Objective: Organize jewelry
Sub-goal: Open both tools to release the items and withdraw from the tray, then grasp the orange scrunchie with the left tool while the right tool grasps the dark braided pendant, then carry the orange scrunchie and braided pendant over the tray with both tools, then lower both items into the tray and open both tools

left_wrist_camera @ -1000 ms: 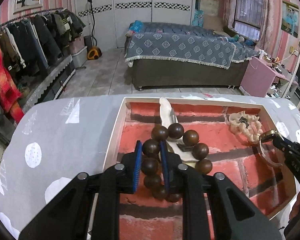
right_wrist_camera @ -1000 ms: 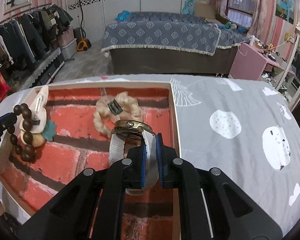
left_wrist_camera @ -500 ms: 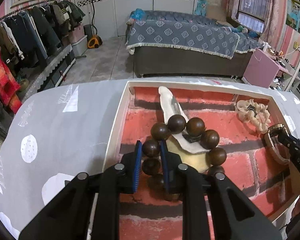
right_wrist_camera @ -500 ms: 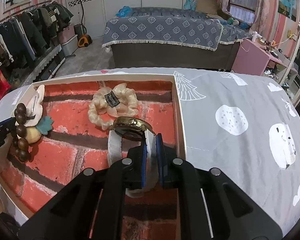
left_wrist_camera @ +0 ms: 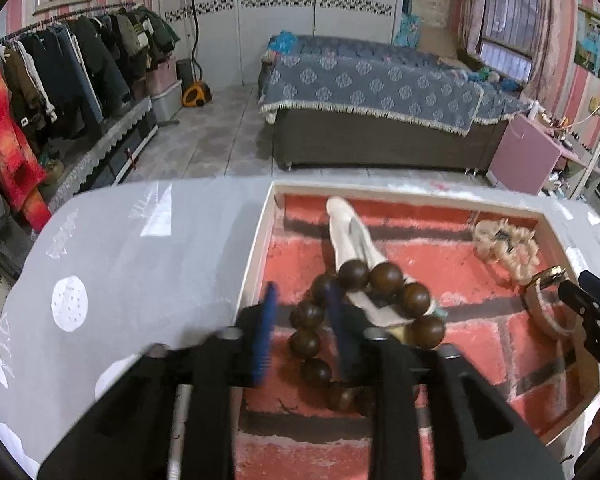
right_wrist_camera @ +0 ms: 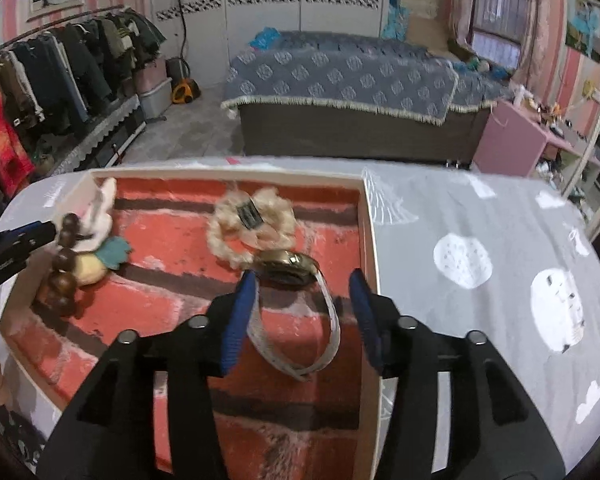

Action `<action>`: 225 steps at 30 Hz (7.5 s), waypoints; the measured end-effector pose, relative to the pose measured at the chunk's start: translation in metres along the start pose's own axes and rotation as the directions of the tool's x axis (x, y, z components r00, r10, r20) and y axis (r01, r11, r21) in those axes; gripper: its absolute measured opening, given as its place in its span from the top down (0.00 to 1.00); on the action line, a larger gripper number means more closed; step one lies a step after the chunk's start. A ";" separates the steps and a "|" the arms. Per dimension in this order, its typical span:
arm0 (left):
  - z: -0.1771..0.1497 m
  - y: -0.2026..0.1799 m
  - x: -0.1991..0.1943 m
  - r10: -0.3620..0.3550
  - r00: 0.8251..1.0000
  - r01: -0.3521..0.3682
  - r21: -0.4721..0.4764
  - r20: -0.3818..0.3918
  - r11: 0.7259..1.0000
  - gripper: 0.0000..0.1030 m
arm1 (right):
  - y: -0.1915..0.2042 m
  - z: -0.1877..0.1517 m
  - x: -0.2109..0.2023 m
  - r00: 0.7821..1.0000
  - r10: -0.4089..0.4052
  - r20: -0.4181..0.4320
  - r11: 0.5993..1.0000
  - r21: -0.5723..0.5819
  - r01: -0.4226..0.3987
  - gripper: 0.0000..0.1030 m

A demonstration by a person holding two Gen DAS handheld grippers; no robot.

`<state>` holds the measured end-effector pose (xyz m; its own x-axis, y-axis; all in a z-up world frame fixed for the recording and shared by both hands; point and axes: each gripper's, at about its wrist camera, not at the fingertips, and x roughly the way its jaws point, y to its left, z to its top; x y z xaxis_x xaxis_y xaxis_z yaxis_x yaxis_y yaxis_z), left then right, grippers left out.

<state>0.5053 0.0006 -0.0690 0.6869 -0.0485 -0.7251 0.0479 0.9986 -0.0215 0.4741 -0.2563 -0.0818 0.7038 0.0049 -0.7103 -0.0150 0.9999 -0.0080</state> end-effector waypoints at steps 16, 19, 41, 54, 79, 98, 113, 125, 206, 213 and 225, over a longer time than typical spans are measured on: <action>-0.002 -0.032 -0.121 -0.201 0.957 0.166 0.171 0.210 0.971 0.12 | -0.011 0.002 -0.095 0.973 -0.091 0.210 0.996 0.008 0.092 0.09; -0.019 -0.035 -0.149 -0.233 0.947 0.189 0.205 0.220 0.960 0.12 | -0.019 -0.006 -0.119 0.967 -0.107 0.233 0.994 0.022 0.105 0.07; -0.132 0.007 -0.226 -0.156 0.956 0.111 0.184 0.248 0.977 0.07 | -0.008 -0.113 -0.213 0.965 -0.156 0.211 0.984 0.114 0.135 0.04; -0.179 0.064 -0.233 -0.057 0.981 0.035 0.119 0.188 0.992 0.04 | 0.021 -0.174 -0.218 0.980 -0.160 0.122 0.985 0.088 0.149 0.04; -0.216 0.133 -0.186 0.095 0.995 -0.096 0.031 0.036 0.995 0.04 | 0.085 -0.232 -0.191 0.998 -0.048 -0.041 0.998 0.034 0.049 0.15; -0.219 0.138 -0.163 0.036 0.997 -0.036 0.010 -0.066 0.999 0.18 | 0.114 -0.234 -0.175 0.992 -0.004 -0.123 0.999 -0.049 -0.002 0.47; -0.220 0.132 -0.162 -0.044 0.996 0.046 0.023 -0.071 0.999 0.72 | 0.106 -0.235 -0.181 0.986 0.107 -0.127 0.992 -0.050 -0.114 0.83; -0.205 0.125 -0.201 -0.001 0.999 0.000 0.018 0.039 1.000 0.79 | 0.078 -0.218 -0.209 0.990 0.137 -0.024 0.989 -0.052 -0.138 0.83; -0.048 -0.010 -0.008 -0.038 0.976 0.067 0.130 -0.217 0.989 0.72 | 0.017 -0.053 -0.010 0.996 0.019 -0.086 1.000 0.006 -0.019 0.83; -0.047 -0.010 -0.007 -0.020 0.977 0.049 0.129 -0.213 0.990 0.56 | 0.014 -0.053 -0.008 0.997 0.019 -0.080 1.000 0.009 -0.019 0.82; -0.043 -0.010 -0.021 -0.019 0.989 0.038 0.131 -0.144 0.991 0.44 | 0.007 -0.045 -0.033 0.999 0.050 -0.001 0.998 0.035 -0.050 0.35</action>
<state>0.4587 -0.0077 -0.0830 0.5742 -0.0643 -0.8162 0.1685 0.9848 0.0410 0.4195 -0.2498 -0.0901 0.7014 0.0548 -0.7106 -0.0252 0.9983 0.0521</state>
